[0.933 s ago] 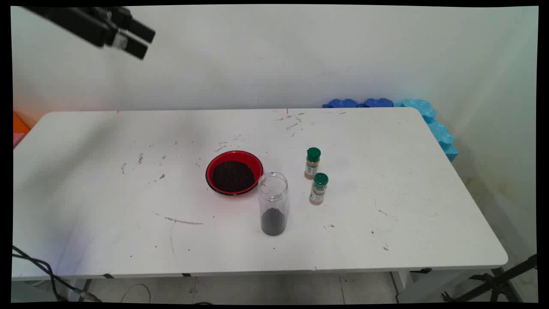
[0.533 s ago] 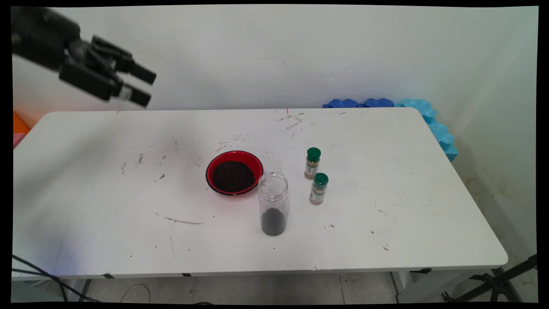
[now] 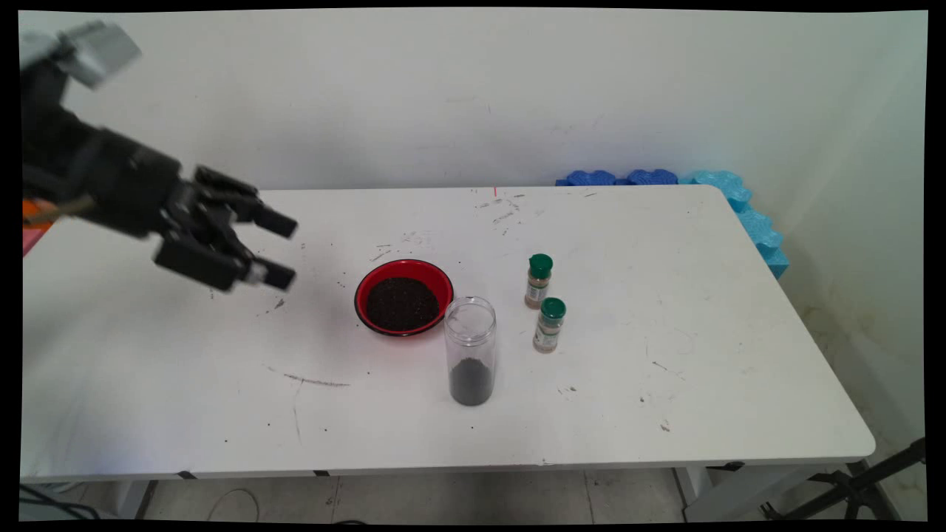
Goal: Pick up the black seasoning powder from the table
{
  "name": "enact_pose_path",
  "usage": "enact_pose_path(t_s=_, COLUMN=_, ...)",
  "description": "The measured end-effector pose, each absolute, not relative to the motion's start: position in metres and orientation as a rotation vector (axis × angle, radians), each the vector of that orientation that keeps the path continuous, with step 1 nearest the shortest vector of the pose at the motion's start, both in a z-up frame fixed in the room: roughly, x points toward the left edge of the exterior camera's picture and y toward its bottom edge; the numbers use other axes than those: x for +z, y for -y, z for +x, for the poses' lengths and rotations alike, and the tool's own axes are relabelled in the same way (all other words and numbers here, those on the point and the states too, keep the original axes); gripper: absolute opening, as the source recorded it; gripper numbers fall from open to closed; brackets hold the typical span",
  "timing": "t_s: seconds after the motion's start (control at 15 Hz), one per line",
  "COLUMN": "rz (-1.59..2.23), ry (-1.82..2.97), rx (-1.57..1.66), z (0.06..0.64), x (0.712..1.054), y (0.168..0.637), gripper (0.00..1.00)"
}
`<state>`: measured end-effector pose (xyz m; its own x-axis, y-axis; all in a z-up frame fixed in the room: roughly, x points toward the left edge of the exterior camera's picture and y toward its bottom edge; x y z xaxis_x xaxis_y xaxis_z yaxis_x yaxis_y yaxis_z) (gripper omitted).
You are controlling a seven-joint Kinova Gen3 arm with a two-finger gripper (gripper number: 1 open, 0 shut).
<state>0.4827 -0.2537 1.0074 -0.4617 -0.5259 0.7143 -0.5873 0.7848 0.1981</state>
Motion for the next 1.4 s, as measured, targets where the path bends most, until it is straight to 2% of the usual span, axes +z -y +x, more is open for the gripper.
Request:
enact_pose_path(t_s=0.4, rz=0.809, ry=2.175, rx=0.103, z=0.440, x=0.962, y=0.248, gripper=1.00)
enact_pose_path(t_s=1.4, rz=0.758, ry=2.226, rx=0.231, z=0.362, x=0.864, y=0.289, gripper=1.00)
